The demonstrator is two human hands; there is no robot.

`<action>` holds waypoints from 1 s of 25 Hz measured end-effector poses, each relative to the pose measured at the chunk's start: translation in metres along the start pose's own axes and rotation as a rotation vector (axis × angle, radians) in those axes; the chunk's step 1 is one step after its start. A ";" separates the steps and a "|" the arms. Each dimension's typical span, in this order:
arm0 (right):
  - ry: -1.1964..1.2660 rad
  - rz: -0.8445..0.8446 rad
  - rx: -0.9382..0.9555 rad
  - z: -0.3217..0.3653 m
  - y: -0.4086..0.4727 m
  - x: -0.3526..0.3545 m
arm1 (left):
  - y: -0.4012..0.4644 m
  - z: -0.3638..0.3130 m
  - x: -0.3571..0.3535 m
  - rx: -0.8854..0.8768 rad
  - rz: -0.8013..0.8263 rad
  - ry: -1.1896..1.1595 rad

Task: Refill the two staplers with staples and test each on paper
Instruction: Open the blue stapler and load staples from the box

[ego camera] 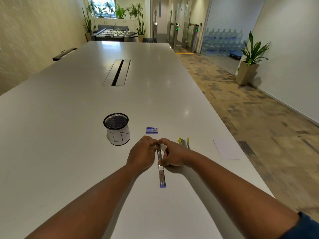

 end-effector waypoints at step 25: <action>0.193 -0.269 0.095 -0.014 -0.023 -0.007 | -0.003 -0.005 -0.001 -0.022 -0.040 0.007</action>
Point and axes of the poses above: each hand's wrist, its own y-axis towards the middle knuckle, its own x-axis out of the back of the hand, z = x × y, the point moved 9 cm from there along y, towards the middle knuckle, and after that the axes turned 12 degrees about -x, right-handed, at the moved point
